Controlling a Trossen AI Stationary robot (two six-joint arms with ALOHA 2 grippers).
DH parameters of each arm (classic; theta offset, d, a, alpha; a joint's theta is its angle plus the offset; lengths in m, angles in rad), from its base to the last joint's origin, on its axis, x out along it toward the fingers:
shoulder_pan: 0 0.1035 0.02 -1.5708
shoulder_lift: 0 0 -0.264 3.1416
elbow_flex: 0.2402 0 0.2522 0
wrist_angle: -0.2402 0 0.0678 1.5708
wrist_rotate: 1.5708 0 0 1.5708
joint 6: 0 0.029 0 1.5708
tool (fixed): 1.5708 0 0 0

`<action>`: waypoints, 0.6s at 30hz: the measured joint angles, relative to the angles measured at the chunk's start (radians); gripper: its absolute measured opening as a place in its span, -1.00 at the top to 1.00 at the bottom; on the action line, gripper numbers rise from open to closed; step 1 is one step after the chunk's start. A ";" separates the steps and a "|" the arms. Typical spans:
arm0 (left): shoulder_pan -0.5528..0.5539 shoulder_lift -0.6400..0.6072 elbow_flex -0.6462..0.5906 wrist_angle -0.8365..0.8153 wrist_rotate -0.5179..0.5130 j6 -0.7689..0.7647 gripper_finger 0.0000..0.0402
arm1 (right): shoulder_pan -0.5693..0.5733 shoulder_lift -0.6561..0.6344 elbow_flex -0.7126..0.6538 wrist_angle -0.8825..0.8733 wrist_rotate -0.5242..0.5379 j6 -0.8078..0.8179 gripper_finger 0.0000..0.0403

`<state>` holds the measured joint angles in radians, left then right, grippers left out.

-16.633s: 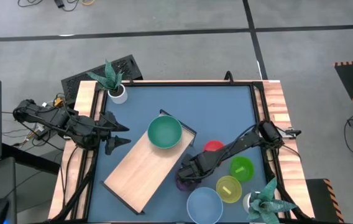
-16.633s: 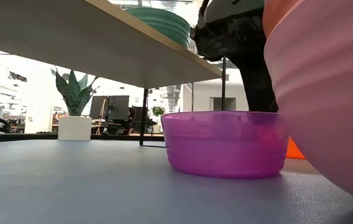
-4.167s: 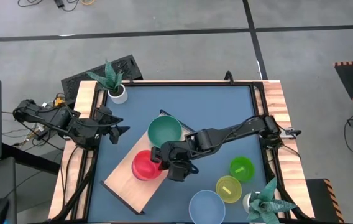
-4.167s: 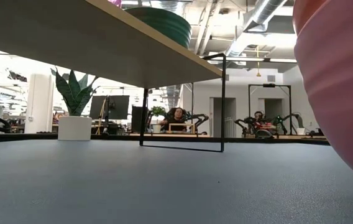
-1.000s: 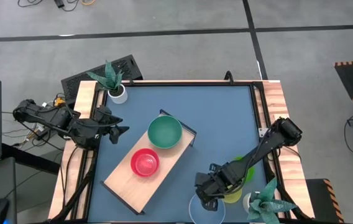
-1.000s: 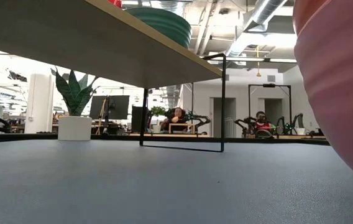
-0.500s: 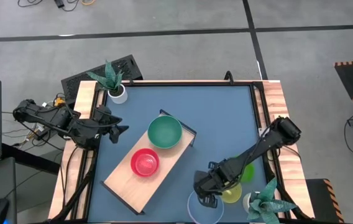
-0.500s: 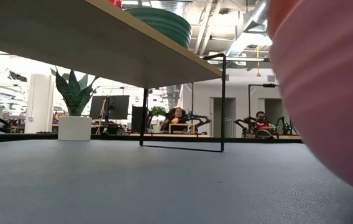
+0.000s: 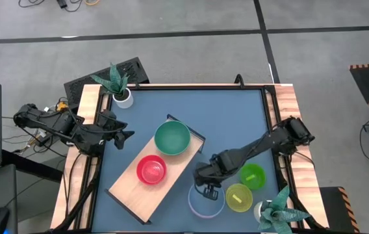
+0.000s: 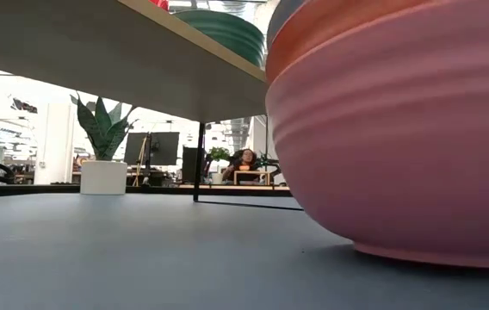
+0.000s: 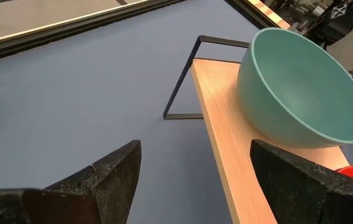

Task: Place and stack bowls onto a shelf
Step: Stack the blue bowl on top of the green bowl on the shelf

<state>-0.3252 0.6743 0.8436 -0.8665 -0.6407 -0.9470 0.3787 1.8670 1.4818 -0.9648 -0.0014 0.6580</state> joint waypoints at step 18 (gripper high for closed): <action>0.000 0.000 0.000 -0.018 -0.022 0.001 -0.43 | -0.029 -0.175 -0.002 -0.059 0.007 0.000 0.81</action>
<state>-0.3252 0.6739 0.8440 -0.8848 -0.6624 -0.9463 0.3497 1.6922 1.4803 -1.0241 0.0059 0.6578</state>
